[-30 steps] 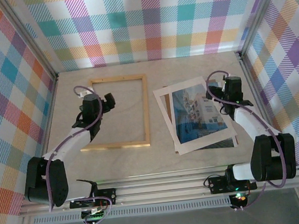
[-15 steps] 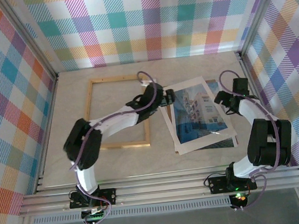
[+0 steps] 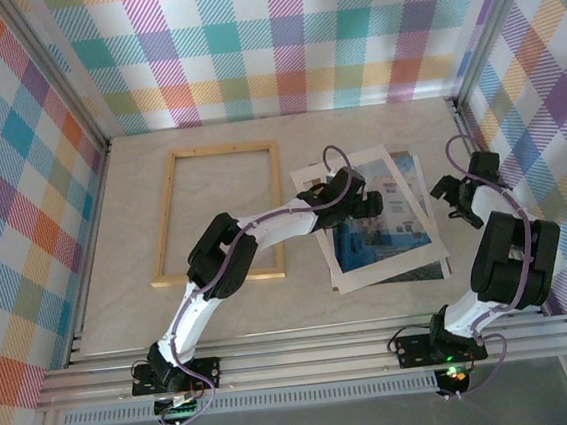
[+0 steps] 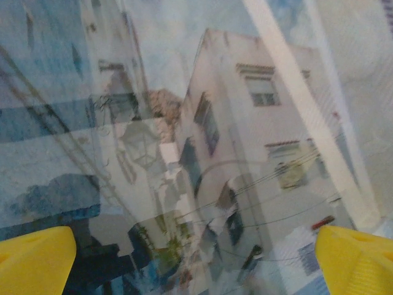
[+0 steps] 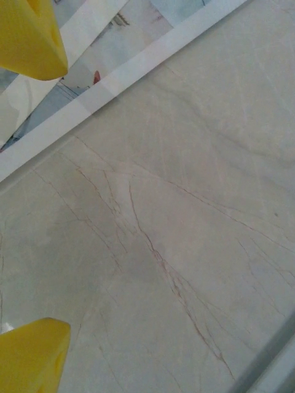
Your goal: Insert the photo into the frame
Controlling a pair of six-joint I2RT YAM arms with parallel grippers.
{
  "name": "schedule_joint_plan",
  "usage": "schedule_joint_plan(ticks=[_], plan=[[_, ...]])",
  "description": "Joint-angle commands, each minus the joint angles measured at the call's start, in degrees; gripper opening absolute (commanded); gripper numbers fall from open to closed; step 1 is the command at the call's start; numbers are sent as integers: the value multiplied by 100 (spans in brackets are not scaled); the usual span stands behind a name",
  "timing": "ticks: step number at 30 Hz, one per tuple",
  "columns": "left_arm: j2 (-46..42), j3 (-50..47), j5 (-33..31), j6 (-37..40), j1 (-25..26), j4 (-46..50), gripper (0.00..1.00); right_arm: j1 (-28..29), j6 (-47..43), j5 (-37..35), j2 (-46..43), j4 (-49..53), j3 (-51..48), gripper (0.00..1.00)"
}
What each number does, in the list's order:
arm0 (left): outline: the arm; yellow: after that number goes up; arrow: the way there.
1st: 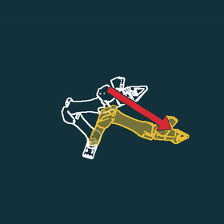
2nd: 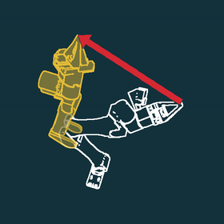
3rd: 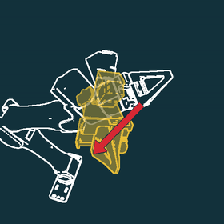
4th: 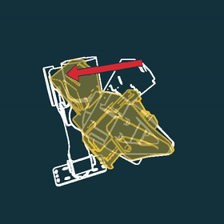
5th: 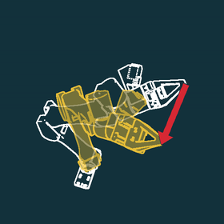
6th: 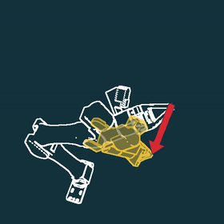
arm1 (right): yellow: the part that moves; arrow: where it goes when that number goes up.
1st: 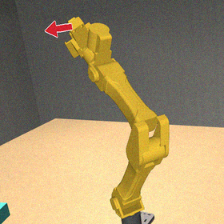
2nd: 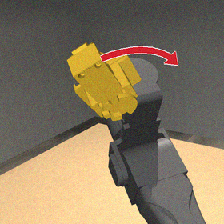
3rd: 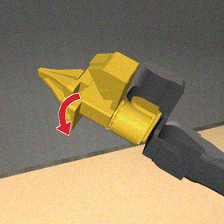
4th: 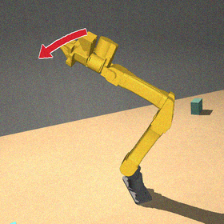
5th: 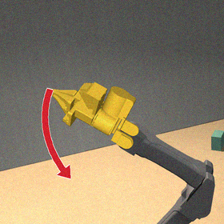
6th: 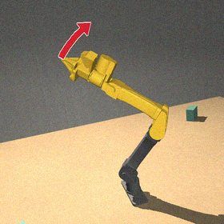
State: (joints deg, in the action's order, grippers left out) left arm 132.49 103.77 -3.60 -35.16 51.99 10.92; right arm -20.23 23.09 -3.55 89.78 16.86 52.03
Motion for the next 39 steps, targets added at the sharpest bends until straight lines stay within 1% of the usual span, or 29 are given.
schedule_joint_plan(ticks=[1, 4, 6, 8, 10, 14, 16, 19, 25, 31, 39], plan=[[74, 161, 0, 59, -29, 416, 100, -202, -129, 675, 54, -259, 104, 99], [93, 13, -3, 90, -121, 451, 100, -293, -270, 1358, 228, -306, 222, 99], [89, -141, 16, 55, -190, 451, 100, -291, -323, 1674, 380, -306, 302, 99], [57, -274, 3, 60, -243, 450, 100, -289, -321, 1782, 531, -318, 340, 100], [10, -415, -121, 54, -290, 689, 100, -289, -353, 1822, 672, -257, 408, 98], [-86, -666, -275, 44, -397, 720, 100, -289, -419, 1801, 846, -129, 483, 98], [-128, -751, -299, 54, -435, 737, 100, -289, -415, 1941, 935, -126, 500, 97], [-190, -874, -326, 83, -475, 734, 100, -282, -356, 2463, 1138, -160, 516, 90], [-229, -955, -298, 90, -497, 691, 100, -200, -305, 2931, 1304, -199, 498, 80], [-184, -928, -247, 44, -493, 689, 100, 68, -361, 2958, 1056, -309, 334, 76], [-179, -911, -249, 48, -489, 720, 100, 199, -383, 3041, 1227, -324, 386, 74]])
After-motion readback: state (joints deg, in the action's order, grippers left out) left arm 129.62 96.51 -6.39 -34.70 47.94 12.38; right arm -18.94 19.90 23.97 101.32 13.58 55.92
